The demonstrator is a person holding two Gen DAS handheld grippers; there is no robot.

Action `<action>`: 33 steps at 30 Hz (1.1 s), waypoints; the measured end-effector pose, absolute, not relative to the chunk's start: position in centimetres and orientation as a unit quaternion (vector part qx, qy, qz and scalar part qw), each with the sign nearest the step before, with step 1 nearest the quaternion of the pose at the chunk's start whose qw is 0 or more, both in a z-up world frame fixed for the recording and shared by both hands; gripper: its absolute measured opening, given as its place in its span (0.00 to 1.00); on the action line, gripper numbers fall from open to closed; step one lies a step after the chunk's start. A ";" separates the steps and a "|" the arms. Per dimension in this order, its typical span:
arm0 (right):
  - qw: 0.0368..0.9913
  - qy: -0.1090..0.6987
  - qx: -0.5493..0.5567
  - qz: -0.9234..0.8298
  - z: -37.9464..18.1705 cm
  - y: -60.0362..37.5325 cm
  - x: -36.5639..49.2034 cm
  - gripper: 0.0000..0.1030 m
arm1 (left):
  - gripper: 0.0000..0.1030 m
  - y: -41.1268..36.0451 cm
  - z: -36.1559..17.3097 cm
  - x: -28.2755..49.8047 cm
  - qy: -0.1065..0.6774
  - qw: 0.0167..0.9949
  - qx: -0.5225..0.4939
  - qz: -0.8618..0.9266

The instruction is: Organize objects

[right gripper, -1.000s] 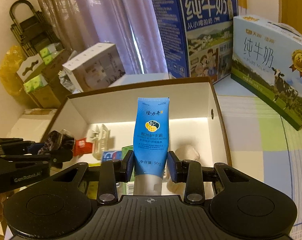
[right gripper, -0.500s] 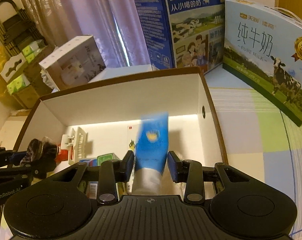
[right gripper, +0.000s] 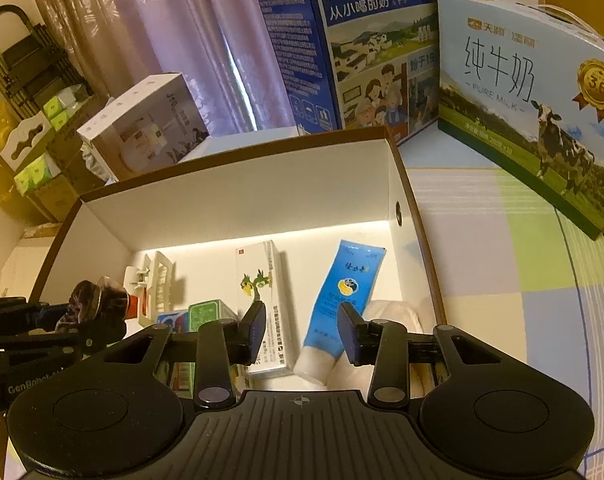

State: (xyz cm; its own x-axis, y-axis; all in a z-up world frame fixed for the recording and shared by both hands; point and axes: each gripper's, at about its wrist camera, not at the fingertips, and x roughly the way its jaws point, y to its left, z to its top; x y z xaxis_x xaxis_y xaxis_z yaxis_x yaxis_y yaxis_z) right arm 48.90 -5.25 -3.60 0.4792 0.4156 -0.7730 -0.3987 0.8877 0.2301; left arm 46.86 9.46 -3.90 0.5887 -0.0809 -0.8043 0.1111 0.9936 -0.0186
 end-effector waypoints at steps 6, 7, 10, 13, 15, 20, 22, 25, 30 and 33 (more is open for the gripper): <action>0.862 0.449 0.011 0.237 -3.3 -5.2 48.8 0.36 | 0.35 9.2 -3.2 47.7 0.428 0.902 0.007 -0.057; 0.862 0.448 0.012 0.237 -3.3 -5.3 48.7 0.36 | 0.43 9.1 -2.9 47.8 0.421 0.905 0.004 -0.060; 0.863 0.445 0.011 0.237 -2.9 -5.3 48.5 0.37 | 0.77 9.1 -2.0 48.1 0.399 0.915 0.001 -0.056; 0.863 0.445 0.013 0.240 -2.7 -5.4 48.1 0.37 | 0.83 9.4 -1.3 48.0 0.392 0.918 -0.004 -0.059; 0.862 0.445 0.015 0.243 -2.5 -5.4 47.7 0.38 | 0.87 9.6 -1.2 48.0 0.399 0.915 -0.006 -0.057; 0.858 0.447 0.013 0.253 -2.3 -5.3 46.3 0.38 | 0.92 10.0 -1.3 46.9 0.410 0.911 -0.005 -0.047; 0.857 0.447 0.011 0.258 -2.1 -5.3 45.7 0.39 | 0.93 10.2 -1.2 46.2 0.411 0.910 -0.007 -0.045; 0.856 0.445 0.008 0.263 -1.9 -5.3 44.7 0.39 | 0.94 10.4 -0.9 45.2 0.414 0.909 -0.008 -0.043; 0.855 0.444 0.009 0.266 -1.4 -5.4 43.2 0.40 | 0.95 10.7 -0.1 43.6 0.415 0.909 -0.013 -0.035; 0.856 0.444 0.010 0.265 -0.9 -5.6 42.3 0.40 | 0.95 10.8 0.4 42.7 0.417 0.909 -0.012 -0.028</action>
State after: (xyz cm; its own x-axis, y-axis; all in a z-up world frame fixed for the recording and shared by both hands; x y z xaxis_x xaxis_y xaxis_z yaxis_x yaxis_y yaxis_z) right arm 42.30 -5.58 -0.94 0.4654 0.4625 -0.7546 -0.4449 0.8593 0.2523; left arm 42.73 10.77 0.41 0.6511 -0.0612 -0.7566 0.0417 0.9981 -0.0449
